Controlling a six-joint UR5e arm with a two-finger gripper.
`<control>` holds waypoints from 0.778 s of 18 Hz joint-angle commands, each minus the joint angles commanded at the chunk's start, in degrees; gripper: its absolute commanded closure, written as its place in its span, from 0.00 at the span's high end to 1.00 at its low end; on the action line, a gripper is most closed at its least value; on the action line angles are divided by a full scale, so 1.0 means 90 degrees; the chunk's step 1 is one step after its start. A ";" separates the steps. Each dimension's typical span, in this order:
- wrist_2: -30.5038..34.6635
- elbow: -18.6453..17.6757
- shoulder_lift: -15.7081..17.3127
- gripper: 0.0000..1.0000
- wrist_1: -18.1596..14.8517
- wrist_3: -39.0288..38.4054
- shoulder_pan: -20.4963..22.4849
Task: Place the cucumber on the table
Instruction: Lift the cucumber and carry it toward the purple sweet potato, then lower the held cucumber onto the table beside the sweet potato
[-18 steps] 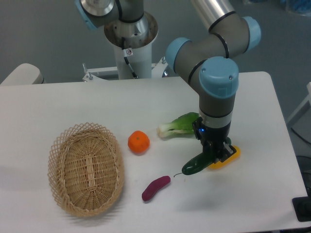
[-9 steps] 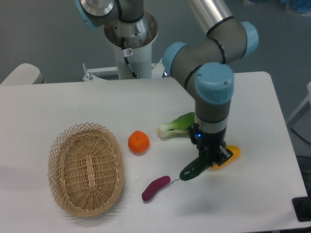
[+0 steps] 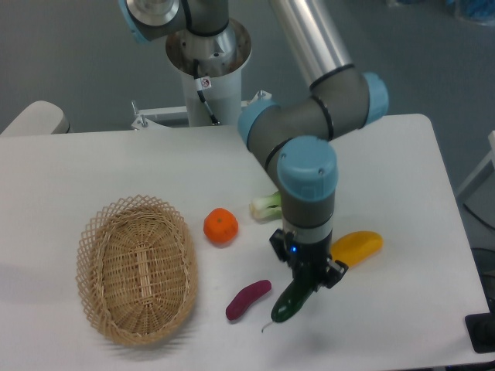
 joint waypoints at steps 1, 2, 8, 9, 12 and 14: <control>0.0000 0.0029 -0.0107 0.32 0.0068 -0.0001 0.0010; -0.0010 0.0068 -0.0244 0.32 0.0166 -0.0039 0.0019; -0.0020 0.0322 -0.0792 0.32 0.0460 -0.0431 0.0117; -0.0010 0.0274 -0.0802 0.32 0.0489 -0.0392 0.0117; 0.0029 0.0244 -0.0860 0.32 0.0518 -0.0167 0.0107; 0.0029 0.0225 -0.0880 0.32 0.0518 -0.0079 0.0117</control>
